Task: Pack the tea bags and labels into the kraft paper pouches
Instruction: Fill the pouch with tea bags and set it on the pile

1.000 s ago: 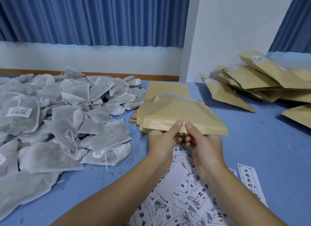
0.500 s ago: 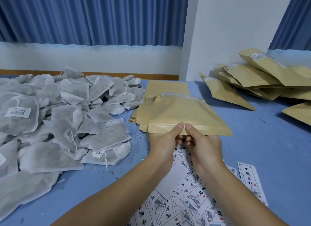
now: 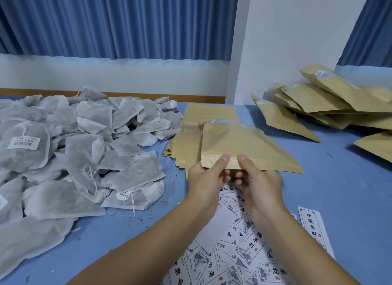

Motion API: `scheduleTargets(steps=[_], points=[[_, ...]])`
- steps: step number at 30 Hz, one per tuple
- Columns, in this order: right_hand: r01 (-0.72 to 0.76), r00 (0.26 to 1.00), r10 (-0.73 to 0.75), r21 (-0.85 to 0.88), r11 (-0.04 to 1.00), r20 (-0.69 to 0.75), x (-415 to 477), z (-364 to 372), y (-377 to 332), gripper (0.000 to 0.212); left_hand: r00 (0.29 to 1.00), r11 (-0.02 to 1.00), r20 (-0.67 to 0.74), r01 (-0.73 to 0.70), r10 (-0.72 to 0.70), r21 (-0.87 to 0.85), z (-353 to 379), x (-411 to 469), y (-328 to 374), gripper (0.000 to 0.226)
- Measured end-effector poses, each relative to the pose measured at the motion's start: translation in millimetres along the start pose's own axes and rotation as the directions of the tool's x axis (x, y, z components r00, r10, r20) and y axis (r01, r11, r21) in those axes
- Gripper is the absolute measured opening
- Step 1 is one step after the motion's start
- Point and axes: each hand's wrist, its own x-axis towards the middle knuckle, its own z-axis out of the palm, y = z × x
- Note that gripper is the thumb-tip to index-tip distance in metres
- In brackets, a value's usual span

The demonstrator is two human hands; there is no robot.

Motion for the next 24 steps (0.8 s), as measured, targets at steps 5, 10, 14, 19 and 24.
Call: scheduleTargets(steps=[5,10,14,19,24], points=[[0.01,1.0,-0.009,-0.024,1.0,0.017,-0.5,2.3,-0.8,0.004,1.0,1.0,-0.004,-0.007,0.007,-0.026,-1.0,0.5,1.7,0.005],[-0.044,0.999,0.044,-0.007,0.999,0.001,-2.4,1.8,0.2,0.01,1.0,0.999,0.005,0.001,-0.001,0.033,-1.3,1.4,1.3,0.004],[-0.026,1.0,0.025,-0.089,0.996,-0.006,-1.3,2.3,0.1,0.011,1.0,0.993,-0.014,0.012,-0.011,0.118,-3.3,3.4,2.0,0.001],[-0.003,1.0,0.004,-0.082,0.997,0.016,1.0,5.2,0.3,0.015,0.998,0.974,-0.003,-0.064,0.066,0.216,-2.4,3.3,3.1,0.023],[-0.039,0.999,0.039,-0.011,0.999,-0.004,1.4,5.2,-4.1,0.039,0.991,0.954,-0.011,-0.128,0.136,0.27,3.9,-0.9,7.6,0.045]])
